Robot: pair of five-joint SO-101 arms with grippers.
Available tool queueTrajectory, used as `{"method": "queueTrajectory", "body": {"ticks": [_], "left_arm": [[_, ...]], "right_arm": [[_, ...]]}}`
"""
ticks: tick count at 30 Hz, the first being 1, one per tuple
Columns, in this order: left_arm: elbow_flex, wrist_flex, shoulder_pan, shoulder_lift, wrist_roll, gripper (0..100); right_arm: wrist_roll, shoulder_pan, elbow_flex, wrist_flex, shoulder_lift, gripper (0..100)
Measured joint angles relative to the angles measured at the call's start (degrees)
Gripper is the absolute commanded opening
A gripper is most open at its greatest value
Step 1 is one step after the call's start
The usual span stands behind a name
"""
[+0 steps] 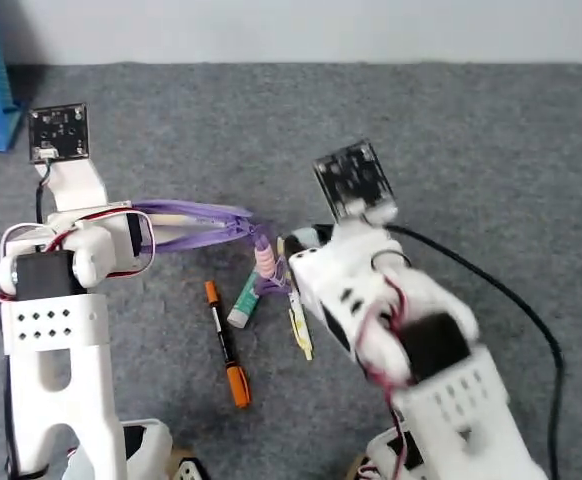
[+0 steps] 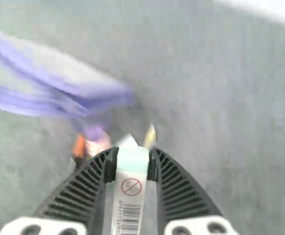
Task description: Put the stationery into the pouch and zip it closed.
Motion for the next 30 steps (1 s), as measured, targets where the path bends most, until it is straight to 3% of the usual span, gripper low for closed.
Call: {"method": "queueTrajectory", "body": {"ticks": [6,15,23,30], "left_arm": [[0.0,0.0,0.0,0.0,0.0,1],[0.0,0.0,0.0,0.0,0.0,1],[0.0,0.5,0.0,0.0,0.0,1],[0.0,0.7,0.0,0.0,0.2,1]], "right_arm": [[0.0,-7.7,0.0,-10.8,-7.5,0.8],[0.0,-15.8,2.3,-32.8,-6.3,0.8],[0.0,-16.9,21.2,-60.6,-1.5,0.8],[0.0,-16.9,24.1,-74.1,5.3,0.8]]}}
